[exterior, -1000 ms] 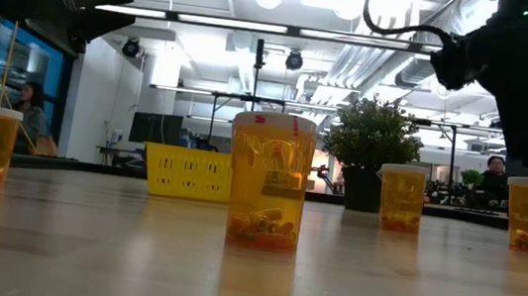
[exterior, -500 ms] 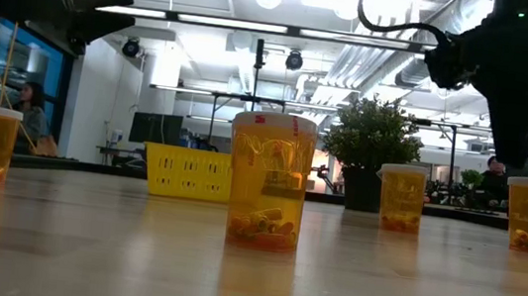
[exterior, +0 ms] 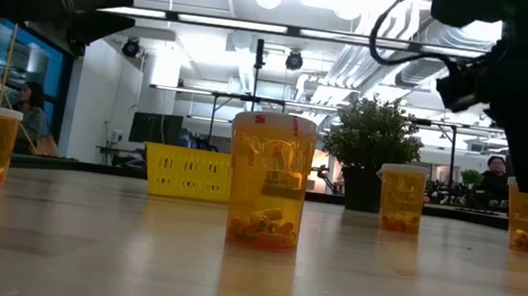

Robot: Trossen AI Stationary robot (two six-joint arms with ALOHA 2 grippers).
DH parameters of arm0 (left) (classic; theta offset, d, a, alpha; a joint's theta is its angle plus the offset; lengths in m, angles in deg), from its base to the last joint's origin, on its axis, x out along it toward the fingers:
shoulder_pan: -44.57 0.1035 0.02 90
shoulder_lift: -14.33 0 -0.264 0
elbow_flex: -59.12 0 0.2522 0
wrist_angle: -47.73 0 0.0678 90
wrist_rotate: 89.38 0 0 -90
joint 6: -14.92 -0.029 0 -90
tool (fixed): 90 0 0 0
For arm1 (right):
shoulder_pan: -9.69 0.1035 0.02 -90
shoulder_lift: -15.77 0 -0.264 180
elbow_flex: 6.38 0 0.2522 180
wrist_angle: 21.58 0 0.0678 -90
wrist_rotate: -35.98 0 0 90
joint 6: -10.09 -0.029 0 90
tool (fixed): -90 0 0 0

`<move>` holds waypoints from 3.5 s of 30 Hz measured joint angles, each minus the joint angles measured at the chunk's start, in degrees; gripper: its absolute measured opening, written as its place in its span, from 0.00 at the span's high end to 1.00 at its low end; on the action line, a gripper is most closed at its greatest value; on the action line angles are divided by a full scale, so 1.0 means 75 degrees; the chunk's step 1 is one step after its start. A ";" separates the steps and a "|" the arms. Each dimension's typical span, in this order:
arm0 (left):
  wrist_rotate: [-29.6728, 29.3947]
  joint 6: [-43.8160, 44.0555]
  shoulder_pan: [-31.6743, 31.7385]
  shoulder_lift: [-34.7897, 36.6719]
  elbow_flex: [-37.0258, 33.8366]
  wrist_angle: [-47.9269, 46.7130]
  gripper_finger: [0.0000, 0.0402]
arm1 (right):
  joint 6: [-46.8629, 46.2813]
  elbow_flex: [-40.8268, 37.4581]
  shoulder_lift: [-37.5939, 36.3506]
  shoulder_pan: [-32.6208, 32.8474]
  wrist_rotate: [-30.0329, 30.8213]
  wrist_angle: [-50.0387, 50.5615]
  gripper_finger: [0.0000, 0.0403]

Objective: Pick and place pill bottles into a basket
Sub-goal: Put the orange pill bottle into the yellow bin

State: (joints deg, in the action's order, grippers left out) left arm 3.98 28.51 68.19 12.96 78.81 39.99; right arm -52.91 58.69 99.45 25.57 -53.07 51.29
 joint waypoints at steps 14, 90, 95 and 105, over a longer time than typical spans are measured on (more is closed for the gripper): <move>-0.0012 0.0003 0.0000 0.0002 0.0000 -0.0026 0.36 | 0.0396 -0.0219 -0.0009 0.0035 0.0014 -0.0663 0.19; -0.0193 0.0183 0.0000 0.0000 0.0000 -0.0195 0.36 | 0.2552 0.1643 -0.0007 -0.0072 -0.0304 0.0436 0.49; -0.0193 0.0231 0.0000 0.0000 0.0000 -0.0195 0.36 | 0.3227 0.2675 -0.0009 -0.0096 0.0517 0.0525 0.49; -0.0187 0.0231 0.0000 0.0000 0.0000 -0.0213 0.36 | 0.5225 0.3306 -0.0010 -0.0793 0.1200 -0.0558 0.49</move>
State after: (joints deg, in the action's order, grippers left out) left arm 2.57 30.24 68.19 12.96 78.81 38.39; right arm -13.73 83.49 99.37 19.62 -44.07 47.11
